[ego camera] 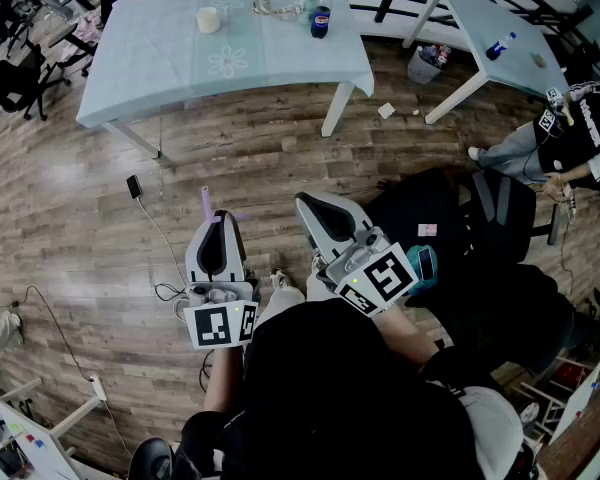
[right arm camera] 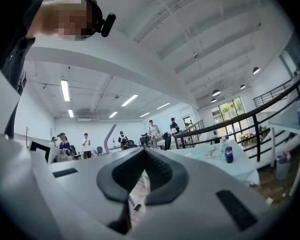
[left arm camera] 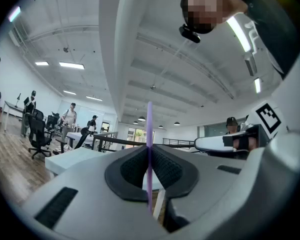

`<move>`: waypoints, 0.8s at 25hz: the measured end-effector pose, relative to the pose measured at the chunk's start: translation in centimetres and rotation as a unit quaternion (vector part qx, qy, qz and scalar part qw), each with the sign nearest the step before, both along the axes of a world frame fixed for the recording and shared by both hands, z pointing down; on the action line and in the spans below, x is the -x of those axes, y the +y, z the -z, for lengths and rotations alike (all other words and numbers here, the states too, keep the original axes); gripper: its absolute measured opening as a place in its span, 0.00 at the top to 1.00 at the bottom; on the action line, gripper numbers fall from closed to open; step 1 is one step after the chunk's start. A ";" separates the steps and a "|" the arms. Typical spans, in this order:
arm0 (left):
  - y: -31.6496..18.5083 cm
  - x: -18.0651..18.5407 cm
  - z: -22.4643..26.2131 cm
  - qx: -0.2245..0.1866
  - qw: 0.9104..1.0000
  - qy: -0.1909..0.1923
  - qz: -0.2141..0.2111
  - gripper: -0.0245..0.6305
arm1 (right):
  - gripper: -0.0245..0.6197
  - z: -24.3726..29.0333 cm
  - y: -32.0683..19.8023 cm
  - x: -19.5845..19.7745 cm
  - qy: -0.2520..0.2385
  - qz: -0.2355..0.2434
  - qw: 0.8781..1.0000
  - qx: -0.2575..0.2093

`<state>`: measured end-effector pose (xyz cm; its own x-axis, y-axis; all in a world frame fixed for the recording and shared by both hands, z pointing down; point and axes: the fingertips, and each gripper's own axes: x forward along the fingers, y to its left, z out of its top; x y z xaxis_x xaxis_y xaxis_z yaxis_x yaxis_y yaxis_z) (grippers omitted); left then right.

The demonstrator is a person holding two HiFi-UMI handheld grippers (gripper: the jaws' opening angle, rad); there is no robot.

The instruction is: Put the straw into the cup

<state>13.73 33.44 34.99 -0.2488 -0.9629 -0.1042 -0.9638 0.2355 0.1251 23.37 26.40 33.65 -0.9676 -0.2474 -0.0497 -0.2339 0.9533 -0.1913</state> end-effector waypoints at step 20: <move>-6.5 -10.5 1.0 -0.007 1.000 0.009 -0.002 0.92 | 0.95 0.2 -4.7 -9.2 0.007 0.042 0.999 -0.001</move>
